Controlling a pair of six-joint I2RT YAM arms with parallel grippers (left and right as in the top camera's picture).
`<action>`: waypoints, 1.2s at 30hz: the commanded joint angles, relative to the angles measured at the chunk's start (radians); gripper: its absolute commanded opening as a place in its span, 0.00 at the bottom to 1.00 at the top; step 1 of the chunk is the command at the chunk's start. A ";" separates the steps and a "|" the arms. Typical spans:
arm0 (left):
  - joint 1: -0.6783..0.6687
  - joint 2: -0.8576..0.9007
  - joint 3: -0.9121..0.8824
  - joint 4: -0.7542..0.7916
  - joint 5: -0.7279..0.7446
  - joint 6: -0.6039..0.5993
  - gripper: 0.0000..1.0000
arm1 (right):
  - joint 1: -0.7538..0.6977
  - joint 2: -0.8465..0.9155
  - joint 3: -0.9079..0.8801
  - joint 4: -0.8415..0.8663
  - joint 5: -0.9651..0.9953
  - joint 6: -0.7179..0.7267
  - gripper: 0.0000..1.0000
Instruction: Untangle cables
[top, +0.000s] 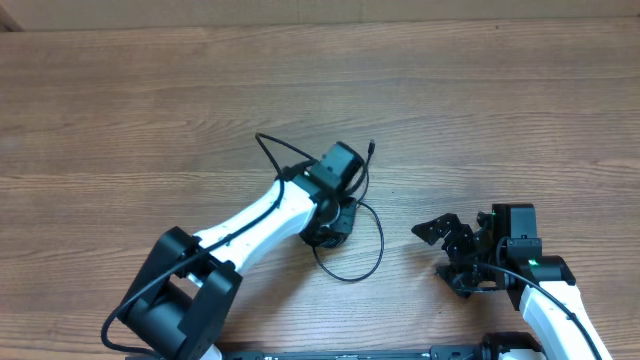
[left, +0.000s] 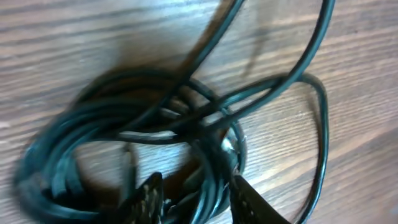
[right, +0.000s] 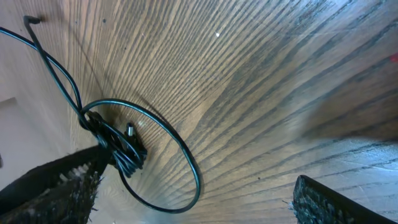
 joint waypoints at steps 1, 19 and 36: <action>0.067 -0.038 0.133 -0.103 -0.029 0.145 0.45 | 0.006 0.000 0.019 0.003 0.034 -0.007 1.00; 0.231 -0.035 -0.058 -0.118 0.115 -0.312 0.70 | 0.006 0.000 0.019 0.003 0.068 -0.006 1.00; 0.261 -0.049 -0.137 0.071 0.126 -0.135 0.04 | 0.006 -0.001 0.019 0.022 -0.041 -0.062 1.00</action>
